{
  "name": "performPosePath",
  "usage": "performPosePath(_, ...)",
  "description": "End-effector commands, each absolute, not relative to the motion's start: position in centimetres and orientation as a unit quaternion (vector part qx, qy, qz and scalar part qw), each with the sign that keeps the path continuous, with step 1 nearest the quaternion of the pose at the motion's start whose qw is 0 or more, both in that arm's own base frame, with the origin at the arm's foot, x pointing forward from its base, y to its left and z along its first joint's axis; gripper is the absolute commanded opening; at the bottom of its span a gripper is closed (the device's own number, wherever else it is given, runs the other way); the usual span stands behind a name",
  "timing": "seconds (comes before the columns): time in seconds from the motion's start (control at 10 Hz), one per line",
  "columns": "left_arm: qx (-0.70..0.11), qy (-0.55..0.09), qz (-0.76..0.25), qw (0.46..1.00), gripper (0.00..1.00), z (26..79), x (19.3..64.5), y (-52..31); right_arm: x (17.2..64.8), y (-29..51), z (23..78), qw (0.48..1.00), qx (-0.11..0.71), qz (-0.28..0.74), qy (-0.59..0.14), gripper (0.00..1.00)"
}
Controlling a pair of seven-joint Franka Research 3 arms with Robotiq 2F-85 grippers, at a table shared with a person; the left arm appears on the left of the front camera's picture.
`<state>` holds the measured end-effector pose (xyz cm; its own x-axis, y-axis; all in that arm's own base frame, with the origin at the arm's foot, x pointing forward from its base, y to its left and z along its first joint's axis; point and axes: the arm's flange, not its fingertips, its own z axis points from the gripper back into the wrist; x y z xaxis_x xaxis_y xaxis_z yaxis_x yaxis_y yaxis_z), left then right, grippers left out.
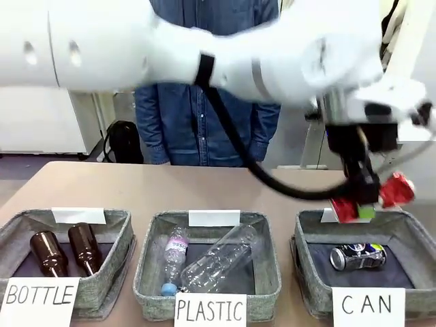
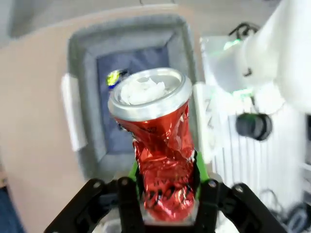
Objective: Sort the can waste into the basket.
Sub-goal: Pick up the can waste from the table and place it in the right Fabric basket.
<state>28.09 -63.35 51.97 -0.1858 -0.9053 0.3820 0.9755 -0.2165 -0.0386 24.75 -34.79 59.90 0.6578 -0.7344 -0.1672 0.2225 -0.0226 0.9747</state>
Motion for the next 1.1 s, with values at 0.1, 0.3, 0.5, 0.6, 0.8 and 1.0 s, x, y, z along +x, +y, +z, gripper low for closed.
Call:
performPosePath(0.1, -0.127, -0.162, -0.747, 0.632, 0.46, 48.5, 25.3, -61.4, 24.5, -34.6, 60.1, 0.670, 0.617, -0.358, -0.204, 1.00)
performPosePath(0.3, -0.106, -0.181, -0.751, 0.627, 0.46, 47.4, 25.9, -62.5, 24.5, -34.6, 60.1, 0.670, 0.617, -0.358, -0.204, 1.00)
performPosePath(0.5, -0.111, -0.165, -0.759, 0.620, 0.46, 47.1, 26.9, -63.2, 24.5, -34.6, 60.1, 0.670, 0.617, -0.358, -0.204, 1.00)
performPosePath(0.6, -0.106, -0.162, -0.765, 0.614, 1.00, 47.0, 27.1, -63.2, 24.5, -34.6, 60.1, 0.670, 0.617, -0.358, -0.204, 1.00)
performPosePath(0.8, -0.109, -0.160, -0.767, 0.612, 1.00, 46.9, 27.5, -63.2, 24.5, -34.6, 60.1, 0.670, 0.617, -0.358, -0.204, 1.00)
performPosePath(1.0, -0.108, -0.161, -0.766, 0.613, 1.00, 47.0, 27.6, -63.1, 24.5, -34.6, 60.1, 0.670, 0.617, -0.358, -0.204, 1.00)
